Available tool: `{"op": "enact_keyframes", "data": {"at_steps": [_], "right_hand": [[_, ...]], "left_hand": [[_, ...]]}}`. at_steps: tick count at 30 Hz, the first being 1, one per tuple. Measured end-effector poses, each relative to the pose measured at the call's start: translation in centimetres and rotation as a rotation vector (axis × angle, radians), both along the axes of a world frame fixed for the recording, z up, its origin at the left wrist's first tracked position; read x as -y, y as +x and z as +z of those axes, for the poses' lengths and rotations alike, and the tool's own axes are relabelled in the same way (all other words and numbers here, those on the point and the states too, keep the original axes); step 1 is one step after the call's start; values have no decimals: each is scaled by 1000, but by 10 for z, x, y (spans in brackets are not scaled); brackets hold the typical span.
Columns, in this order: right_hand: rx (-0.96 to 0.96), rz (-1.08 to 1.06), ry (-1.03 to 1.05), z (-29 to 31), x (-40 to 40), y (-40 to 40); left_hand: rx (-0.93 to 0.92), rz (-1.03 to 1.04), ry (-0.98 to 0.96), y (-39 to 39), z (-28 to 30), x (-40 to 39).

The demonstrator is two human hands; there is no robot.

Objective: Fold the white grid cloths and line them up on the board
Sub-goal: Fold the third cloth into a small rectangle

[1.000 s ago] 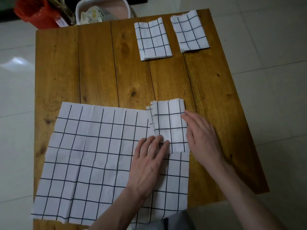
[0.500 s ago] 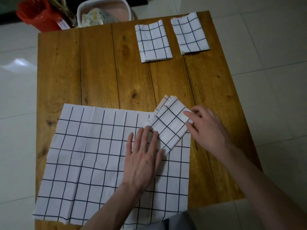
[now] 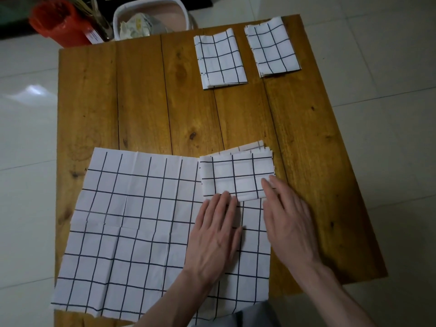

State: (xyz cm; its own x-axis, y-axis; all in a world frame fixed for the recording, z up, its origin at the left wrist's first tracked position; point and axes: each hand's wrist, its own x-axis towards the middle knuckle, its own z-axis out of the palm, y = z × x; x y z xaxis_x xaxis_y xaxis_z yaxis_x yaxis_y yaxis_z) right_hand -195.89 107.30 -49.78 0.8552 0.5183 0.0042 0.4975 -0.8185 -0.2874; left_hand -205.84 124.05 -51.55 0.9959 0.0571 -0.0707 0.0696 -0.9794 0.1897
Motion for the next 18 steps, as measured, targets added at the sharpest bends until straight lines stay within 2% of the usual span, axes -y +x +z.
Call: {"op": "enact_keyframes", "data": {"at_steps": [3, 5, 18], "right_hand": [[-3, 207, -49, -5, -8, -13], [-25, 262, -124, -11, -13, -18], [-162, 315, -258, -20, -9, -12]], "left_hand": [[7, 16, -16, -2, -3, 1], [11, 17, -31, -1, -5, 1], [1, -11, -65, -4, -13, -6]]}}
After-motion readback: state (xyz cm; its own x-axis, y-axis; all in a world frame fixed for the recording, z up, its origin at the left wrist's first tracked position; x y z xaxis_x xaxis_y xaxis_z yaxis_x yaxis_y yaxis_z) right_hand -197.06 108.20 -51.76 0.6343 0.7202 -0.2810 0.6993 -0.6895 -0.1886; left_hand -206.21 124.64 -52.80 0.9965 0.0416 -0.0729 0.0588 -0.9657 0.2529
